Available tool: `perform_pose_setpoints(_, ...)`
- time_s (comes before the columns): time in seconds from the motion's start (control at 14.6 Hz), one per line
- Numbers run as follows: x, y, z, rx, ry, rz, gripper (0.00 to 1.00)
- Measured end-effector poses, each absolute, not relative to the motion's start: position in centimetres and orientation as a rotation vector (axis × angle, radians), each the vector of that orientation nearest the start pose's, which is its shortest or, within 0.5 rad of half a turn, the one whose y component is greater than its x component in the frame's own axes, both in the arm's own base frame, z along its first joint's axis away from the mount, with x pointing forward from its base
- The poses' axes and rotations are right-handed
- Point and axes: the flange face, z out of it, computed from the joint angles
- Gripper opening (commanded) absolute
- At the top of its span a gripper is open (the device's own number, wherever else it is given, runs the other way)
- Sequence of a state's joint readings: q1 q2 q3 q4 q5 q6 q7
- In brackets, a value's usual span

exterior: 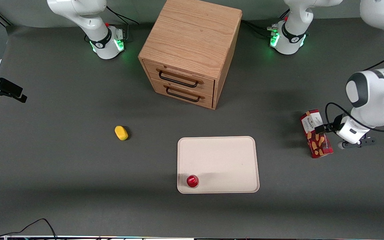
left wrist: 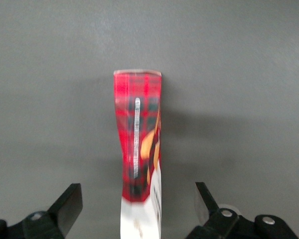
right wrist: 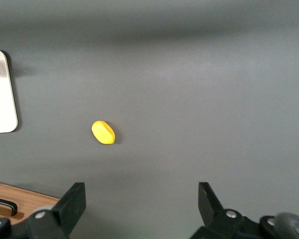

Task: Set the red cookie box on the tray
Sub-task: 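Move the left gripper down over the red tartan shortbread box, then close the left gripper on the box's end and lift it upright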

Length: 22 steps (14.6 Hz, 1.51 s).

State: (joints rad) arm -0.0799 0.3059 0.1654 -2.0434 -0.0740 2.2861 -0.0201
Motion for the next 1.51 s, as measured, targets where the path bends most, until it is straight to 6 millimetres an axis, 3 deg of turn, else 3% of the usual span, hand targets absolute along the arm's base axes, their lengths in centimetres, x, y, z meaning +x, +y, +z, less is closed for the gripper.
perform_pose_setpoints(0.14,58.5,4.7,26.7,-3.137,-0.247,0.026,0.91)
perform_pose_setpoints(0.21,58.3,4.8,25.7,-3.139,-0.246,-0.004,0.81)
perform_pose_setpoints(0.41,57.4,4.9,23.7,-3.149,-0.251,-0.028,0.23)
perform_pose_setpoints(0.48,57.3,4.9,23.5,-3.152,-0.253,-0.025,0.07)
perform_pose_setpoints(0.55,57.2,4.9,23.4,-3.154,-0.258,-0.024,0.0)
perform_pose_setpoints(0.96,56.9,4.4,24.4,-3.183,-0.286,0.037,0.0)
perform_pose_setpoints(1.03,56.8,4.1,25.7,-3.195,-0.284,0.082,0.0)
perform_pose_setpoints(1.17,57.0,3.5,30.5,-3.224,-0.288,0.16,0.0)
perform_pose_setpoints(1.3,57.8,2.5,37.2,-3.248,-0.291,0.212,0.0)
perform_pose_setpoints(1.51,59.4,-1.0,47.5,-3.247,-0.298,0.228,0.0)
